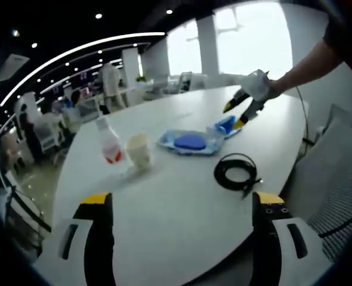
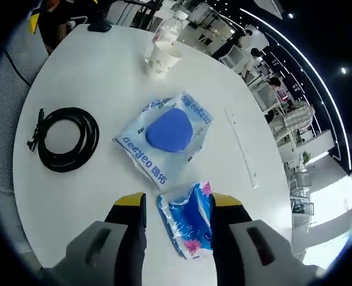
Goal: Arrange the tabletop items into an orderly group along one side of the table until the central work area is clear of visible clutter.
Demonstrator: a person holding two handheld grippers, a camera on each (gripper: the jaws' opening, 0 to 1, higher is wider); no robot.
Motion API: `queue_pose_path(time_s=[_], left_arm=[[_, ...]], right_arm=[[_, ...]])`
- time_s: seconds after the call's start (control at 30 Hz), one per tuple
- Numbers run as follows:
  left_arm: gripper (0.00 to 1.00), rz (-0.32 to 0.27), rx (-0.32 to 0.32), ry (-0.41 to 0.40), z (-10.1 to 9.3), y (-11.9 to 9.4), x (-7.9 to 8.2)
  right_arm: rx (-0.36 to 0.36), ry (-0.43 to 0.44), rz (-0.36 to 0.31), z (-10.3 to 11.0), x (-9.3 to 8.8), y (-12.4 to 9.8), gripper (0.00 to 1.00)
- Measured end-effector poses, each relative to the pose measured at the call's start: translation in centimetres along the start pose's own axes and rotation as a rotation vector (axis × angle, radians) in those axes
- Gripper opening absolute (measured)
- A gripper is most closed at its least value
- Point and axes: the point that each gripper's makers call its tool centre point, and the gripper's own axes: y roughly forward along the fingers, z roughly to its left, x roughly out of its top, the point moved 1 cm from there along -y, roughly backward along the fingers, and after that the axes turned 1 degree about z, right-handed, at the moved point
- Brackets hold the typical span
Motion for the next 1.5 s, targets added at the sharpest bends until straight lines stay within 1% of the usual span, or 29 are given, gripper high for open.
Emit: queue_pose_path(time_s=[0.17, 0.37, 0.43, 0.47, 0.5, 0.6, 0.67, 0.8, 0.87, 1.0, 1.1, 1.17, 1.27, 1.4, 1.47, 1.5], left_arm=[[0.93, -0.002, -0.018, 0.011, -0.4, 0.0, 0.1], [0.93, -0.004, -0.03, 0.018, -0.6, 0.0, 0.2], [0.89, -0.016, -0.038, 0.019, -0.7, 0.1, 0.4], [0.88, -0.031, -0.057, 0.02, -1.0, 0.1, 0.6], [0.88, -0.029, -0.067, 0.029, -1.2, 0.1, 0.6], [0.89, -0.024, -0.072, 0.04, -1.3, 0.1, 0.6], [0.9, -0.018, -0.079, 0.046, -1.5, 0.1, 0.6], [0.93, -0.013, -0.081, 0.032, -1.4, 0.1, 0.5], [0.93, -0.01, -0.081, 0.034, -1.4, 0.2, 0.4], [0.94, -0.009, -0.082, 0.028, -1.4, 0.2, 0.4], [0.94, -0.009, -0.085, 0.026, -1.4, 0.2, 0.4], [0.94, -0.008, -0.088, 0.026, -1.5, 0.2, 0.4], [0.95, -0.008, -0.09, 0.025, -1.5, 0.2, 0.4], [0.95, -0.007, -0.09, 0.027, -1.5, 0.3, 0.4], [0.95, -0.009, -0.084, 0.029, -1.2, 0.4, 0.5], [0.96, -0.009, -0.083, 0.029, -1.2, 0.4, 0.5]], right_arm=[[-0.015, 0.093, -0.015, 1.0, 0.2, -1.1, 0.48], [-0.02, 0.161, -0.024, 2.7, 0.6, -2.1, 0.53], [-0.019, 0.173, -0.026, 3.1, 0.6, -2.3, 0.55], [-0.019, 0.178, -0.026, 3.3, 0.7, -2.4, 0.55], [-0.022, 0.191, -0.028, 3.6, 0.7, -2.6, 0.56], [-0.023, 0.203, -0.031, 3.8, 0.8, -2.7, 0.6], [-0.021, 0.256, -0.039, 4.4, 0.9, -2.9, 0.61], [-0.034, 0.309, -0.05, 4.8, 0.9, -3.5, 0.64], [-0.055, 0.375, -0.07, 4.8, 1.1, -4.0, 0.66], [-0.088, 0.464, -0.09, 5.0, 1.3, -4.8, 0.7], [-0.116, 0.494, -0.106, 5.1, 1.5, -5.2, 0.74], [-0.135, 0.539, -0.114, 5.2, 1.5, -5.5, 0.77], [-0.161, 0.579, -0.134, 5.2, 1.7, -6.0, 0.82], [-0.169, 0.604, -0.15, 5.6, 1.8, -6.6, 0.9], [-0.192, 0.635, -0.192, 5.6, 2.2, -7.4, 0.93], [-0.195, 0.643, -0.199, 5.6, 2.3, -7.5, 0.95]])
